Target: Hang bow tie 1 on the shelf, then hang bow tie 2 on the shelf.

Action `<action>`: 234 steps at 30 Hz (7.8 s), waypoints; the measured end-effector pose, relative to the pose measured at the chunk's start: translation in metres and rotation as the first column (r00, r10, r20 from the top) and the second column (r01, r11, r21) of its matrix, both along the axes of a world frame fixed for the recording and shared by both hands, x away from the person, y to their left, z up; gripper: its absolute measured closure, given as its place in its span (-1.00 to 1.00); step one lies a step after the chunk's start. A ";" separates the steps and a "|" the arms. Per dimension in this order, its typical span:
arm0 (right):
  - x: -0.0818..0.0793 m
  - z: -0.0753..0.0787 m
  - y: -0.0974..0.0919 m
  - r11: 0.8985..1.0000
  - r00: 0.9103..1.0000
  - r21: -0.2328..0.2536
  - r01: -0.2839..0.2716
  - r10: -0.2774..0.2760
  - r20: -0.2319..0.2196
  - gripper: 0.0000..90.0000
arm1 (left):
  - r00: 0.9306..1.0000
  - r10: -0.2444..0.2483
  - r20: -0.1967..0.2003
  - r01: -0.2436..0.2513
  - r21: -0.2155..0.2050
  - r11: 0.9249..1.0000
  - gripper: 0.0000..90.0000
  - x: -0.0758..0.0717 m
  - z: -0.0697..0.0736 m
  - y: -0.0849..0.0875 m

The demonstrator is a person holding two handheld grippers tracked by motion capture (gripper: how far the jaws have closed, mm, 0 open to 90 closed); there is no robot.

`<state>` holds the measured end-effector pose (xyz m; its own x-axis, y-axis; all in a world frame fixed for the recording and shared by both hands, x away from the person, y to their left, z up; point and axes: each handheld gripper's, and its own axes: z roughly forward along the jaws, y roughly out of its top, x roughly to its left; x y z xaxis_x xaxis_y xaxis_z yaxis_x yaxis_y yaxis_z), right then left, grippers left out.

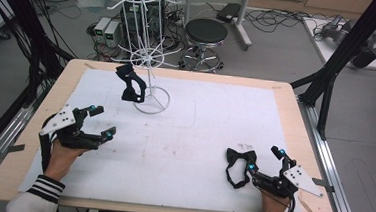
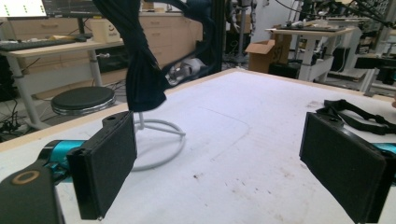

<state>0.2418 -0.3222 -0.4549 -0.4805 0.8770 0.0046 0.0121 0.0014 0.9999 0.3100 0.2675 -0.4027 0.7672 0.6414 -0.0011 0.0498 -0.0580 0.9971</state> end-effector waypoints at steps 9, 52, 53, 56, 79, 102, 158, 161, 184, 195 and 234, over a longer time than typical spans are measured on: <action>-0.001 0.000 0.001 1.000 1.000 0.002 0.000 0.000 -0.007 -0.81 | 1.000 -0.004 0.018 0.004 -0.003 1.000 -0.74 -0.002 -0.007 -0.001; 0.038 0.064 0.000 0.930 0.947 -0.264 -0.256 0.186 -0.263 -0.81 | 1.000 0.000 0.008 0.000 -0.019 1.000 -0.74 -0.011 -0.020 0.012; 0.038 0.064 0.000 0.930 0.947 -0.264 -0.256 0.186 -0.263 -0.81 | 1.000 -0.001 0.009 0.001 -0.019 1.000 -0.74 -0.011 -0.020 0.012; 0.043 0.069 0.001 0.910 0.935 -0.295 -0.292 0.205 -0.290 -0.81 | 1.000 0.006 0.014 -0.005 -0.020 1.000 -0.74 -0.012 -0.022 0.013; 0.093 0.085 0.020 0.611 0.771 -0.521 -0.596 0.253 -0.585 -0.78 | 0.999 0.032 0.023 -0.032 -0.017 0.999 -0.74 -0.019 -0.038 0.015; 0.124 0.070 0.052 0.335 0.645 -0.575 -0.746 0.149 -0.750 -0.38 | 1.000 0.013 0.028 -0.013 -0.016 1.000 -0.74 -0.022 -0.043 0.013; 0.124 0.080 0.063 0.436 0.592 -0.456 -0.776 0.254 -0.765 0.69 | 0.999 0.019 0.033 -0.018 -0.026 0.999 -0.74 -0.023 -0.042 0.014; 0.123 0.085 0.063 0.473 0.597 -0.432 -0.768 0.282 -0.751 0.69 | 0.999 0.019 0.032 -0.019 -0.026 0.999 -0.74 -0.022 -0.042 0.014; 0.126 0.111 0.084 0.680 0.623 -0.211 -0.702 0.443 -0.645 0.68 | 0.999 0.022 0.035 -0.022 -0.022 1.000 -0.74 -0.022 -0.042 0.015; 0.128 0.121 0.099 0.743 0.658 -0.135 -0.656 0.474 -0.585 0.68 | 0.999 0.029 0.035 -0.028 -0.028 0.999 -0.74 -0.022 -0.042 0.016; 0.155 0.150 0.140 0.854 0.805 -0.088 -0.513 0.443 -0.395 0.68 | 0.999 0.031 0.038 -0.030 -0.032 0.999 -0.74 -0.022 -0.042 0.019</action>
<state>0.3968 -0.1819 -0.3052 -0.8354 0.5371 0.1168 0.3074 0.2803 0.9094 0.2878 0.2865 -0.4446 0.7471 0.6647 0.0071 0.0130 -0.0253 0.9996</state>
